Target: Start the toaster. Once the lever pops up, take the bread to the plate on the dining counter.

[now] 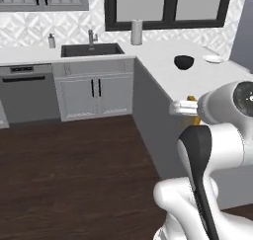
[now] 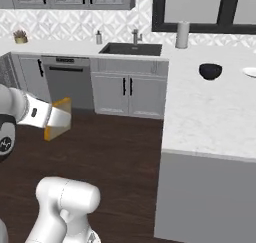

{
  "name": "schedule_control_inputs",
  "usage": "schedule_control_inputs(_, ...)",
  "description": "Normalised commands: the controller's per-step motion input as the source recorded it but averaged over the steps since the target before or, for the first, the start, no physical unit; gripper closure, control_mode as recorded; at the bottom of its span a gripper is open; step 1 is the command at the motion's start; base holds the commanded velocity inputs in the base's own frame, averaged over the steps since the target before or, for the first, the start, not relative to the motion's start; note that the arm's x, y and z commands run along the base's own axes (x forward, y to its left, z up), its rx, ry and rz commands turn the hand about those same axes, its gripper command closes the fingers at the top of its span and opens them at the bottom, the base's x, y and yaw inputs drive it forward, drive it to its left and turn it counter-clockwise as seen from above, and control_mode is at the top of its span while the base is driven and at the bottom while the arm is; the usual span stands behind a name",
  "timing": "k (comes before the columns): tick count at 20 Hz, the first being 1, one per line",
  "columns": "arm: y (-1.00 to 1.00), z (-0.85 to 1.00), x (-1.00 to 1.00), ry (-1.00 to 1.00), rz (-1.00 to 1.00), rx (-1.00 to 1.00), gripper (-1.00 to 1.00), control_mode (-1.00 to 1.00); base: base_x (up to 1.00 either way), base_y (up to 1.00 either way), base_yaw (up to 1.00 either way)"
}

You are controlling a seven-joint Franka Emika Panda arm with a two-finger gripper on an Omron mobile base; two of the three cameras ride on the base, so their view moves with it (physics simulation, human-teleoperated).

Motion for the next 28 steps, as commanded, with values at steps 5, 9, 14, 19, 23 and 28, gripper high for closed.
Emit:
schedule_control_inputs(5, 0.00, 0.00, 0.00, 0.00, 0.00, 0.00, 1.00, 1.00, 0.00, -1.00, -0.11)
schedule_control_inputs(9, 0.00, 0.00, 0.00, 0.00, 0.00, 0.00, 1.00, 1.00, 0.00, -1.00, -0.10)
schedule_control_inputs(14, 0.00, 0.00, 0.00, 0.00, 0.00, 0.00, 1.00, 1.00, 0.03, -1.00, -0.06)
schedule_control_inputs(19, 0.00, 0.00, 0.00, 0.00, 0.00, 0.00, 1.00, 1.00, 0.12, -1.00, -0.01)
schedule_control_inputs(23, 0.00, 0.00, 0.00, 0.00, 0.00, 0.00, 1.00, 1.00, 0.23, -1.00, 0.00)
schedule_control_inputs(28, 0.00, 0.00, 0.00, 0.00, 0.00, 0.00, 1.00, 1.00, 0.37, -1.00, 0.00)
